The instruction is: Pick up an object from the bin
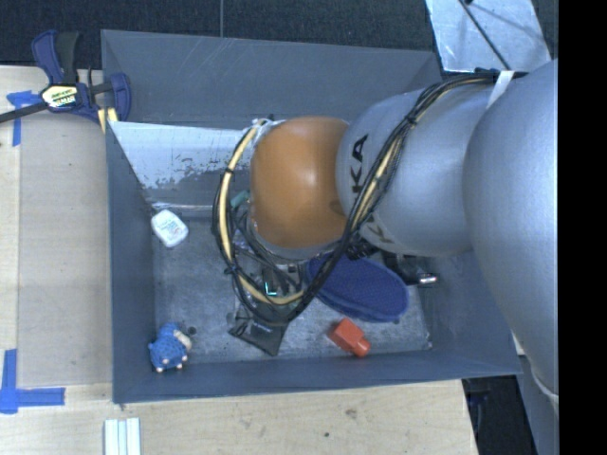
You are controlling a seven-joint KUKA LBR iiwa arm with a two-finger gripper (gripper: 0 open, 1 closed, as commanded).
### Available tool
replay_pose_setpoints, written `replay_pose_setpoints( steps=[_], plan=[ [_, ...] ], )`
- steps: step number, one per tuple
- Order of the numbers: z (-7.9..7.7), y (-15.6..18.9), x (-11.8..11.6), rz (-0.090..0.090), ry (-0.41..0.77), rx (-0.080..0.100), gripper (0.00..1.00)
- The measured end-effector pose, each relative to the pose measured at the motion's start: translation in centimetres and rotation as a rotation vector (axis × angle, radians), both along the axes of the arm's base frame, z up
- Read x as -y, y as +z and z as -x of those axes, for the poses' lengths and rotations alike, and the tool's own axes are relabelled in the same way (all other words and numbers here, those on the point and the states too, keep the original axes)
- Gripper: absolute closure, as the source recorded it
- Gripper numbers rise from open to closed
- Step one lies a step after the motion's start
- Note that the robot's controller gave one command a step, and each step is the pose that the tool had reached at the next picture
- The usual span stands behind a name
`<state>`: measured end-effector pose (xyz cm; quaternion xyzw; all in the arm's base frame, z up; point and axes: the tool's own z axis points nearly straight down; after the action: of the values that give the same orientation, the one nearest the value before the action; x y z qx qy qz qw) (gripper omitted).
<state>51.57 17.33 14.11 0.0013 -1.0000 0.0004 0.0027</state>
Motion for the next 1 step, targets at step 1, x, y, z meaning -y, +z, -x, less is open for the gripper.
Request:
replay_pose_setpoints(
  steps=[1],
  plan=[
    [1.26, -1.69, 7.51, 0.002, 0.146, 0.004, 0.0]
  ],
)
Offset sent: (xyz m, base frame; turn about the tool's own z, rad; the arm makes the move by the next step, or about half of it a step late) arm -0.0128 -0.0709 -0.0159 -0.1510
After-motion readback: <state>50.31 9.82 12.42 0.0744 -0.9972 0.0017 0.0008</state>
